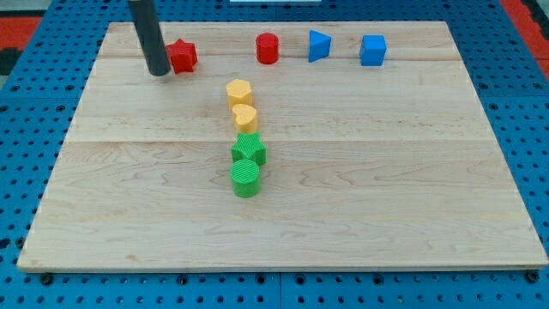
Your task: Nudge the red circle and blue cube a bit up
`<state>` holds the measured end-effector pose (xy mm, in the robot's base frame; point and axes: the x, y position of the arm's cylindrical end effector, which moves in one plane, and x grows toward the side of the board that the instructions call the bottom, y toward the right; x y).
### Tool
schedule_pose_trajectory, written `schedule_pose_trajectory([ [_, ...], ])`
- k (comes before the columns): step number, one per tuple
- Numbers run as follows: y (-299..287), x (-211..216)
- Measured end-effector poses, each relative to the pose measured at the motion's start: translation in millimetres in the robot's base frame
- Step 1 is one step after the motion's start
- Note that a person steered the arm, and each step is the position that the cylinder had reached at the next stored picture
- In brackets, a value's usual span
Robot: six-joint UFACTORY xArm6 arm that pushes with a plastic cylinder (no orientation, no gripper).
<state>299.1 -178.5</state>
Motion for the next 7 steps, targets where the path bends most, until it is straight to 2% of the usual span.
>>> schedule_pose_trajectory([
  [1,34,-25],
  [2,43,-27],
  [4,53,-12],
  [6,118,-9],
  [7,130,-9],
])
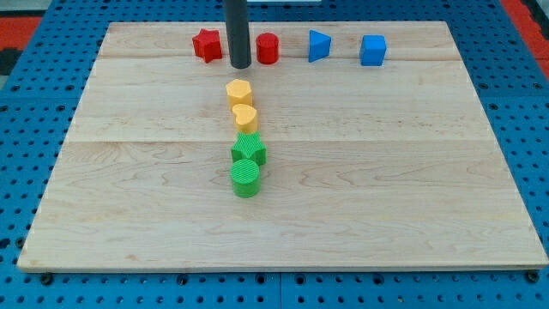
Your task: Nudge the red circle and blue cube a bit up
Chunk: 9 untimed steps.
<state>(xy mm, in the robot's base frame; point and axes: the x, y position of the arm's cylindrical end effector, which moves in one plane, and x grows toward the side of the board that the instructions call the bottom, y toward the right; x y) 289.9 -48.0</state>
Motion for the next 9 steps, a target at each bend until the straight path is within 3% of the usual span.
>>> schedule_pose_trajectory([
  [2,6,-20],
  [3,43,9],
  [4,125,29],
  [5,181,25],
  [7,182,-5],
  [9,227,11],
])
